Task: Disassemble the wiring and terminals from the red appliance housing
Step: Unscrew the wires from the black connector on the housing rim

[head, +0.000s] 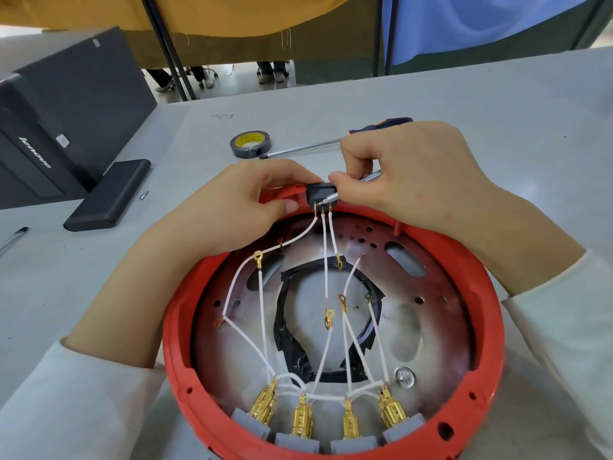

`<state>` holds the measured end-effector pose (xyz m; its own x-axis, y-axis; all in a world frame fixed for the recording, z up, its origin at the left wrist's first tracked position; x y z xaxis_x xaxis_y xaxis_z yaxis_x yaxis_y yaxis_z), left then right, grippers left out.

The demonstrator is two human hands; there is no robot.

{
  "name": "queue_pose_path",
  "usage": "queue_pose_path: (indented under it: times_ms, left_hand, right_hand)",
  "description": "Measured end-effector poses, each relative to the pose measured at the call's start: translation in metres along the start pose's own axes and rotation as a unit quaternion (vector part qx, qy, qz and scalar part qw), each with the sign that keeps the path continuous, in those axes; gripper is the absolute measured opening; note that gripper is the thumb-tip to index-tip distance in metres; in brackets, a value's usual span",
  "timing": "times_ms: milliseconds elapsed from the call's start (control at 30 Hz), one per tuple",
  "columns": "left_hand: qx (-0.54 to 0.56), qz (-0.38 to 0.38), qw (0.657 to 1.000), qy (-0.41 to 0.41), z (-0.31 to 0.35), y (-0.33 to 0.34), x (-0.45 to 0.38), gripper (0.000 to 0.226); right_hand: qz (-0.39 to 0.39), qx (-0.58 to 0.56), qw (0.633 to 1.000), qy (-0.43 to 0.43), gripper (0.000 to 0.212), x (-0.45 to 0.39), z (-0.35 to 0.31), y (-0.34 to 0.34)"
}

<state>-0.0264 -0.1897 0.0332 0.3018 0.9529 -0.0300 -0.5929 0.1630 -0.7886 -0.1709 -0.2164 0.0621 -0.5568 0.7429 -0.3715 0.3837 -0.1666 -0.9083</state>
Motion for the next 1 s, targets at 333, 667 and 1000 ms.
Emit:
queue_pose_path:
  times_ms: [333, 667, 1000]
  left_hand:
    - [-0.006, 0.004, 1.000, -0.002, 0.000, 0.000, 0.000, 0.036]
    - [0.017, 0.002, 1.000, 0.003, 0.000, 0.001, 0.001, 0.037]
    - [0.013, 0.002, 1.000, 0.000, 0.000, 0.001, 0.000, 0.037]
  right_hand:
    - [-0.007, 0.006, 1.000, -0.011, 0.031, -0.007, 0.002, 0.003]
    - [0.040, -0.008, 0.999, 0.029, 0.027, 0.004, 0.005, -0.003]
    - [0.034, -0.012, 0.999, 0.016, 0.026, 0.004, 0.001, 0.000]
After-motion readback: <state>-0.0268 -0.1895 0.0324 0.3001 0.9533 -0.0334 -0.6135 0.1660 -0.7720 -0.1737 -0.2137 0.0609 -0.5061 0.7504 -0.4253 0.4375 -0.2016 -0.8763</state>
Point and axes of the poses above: each hand's wrist, its own x-axis away from the middle knuckle, its own y-axis out of the palm, z = x × y, the point moved 7 cm from there along -x, towards the middle knuckle, and after that the axes turned 6 degrees about -z, right-handed, at the moved point
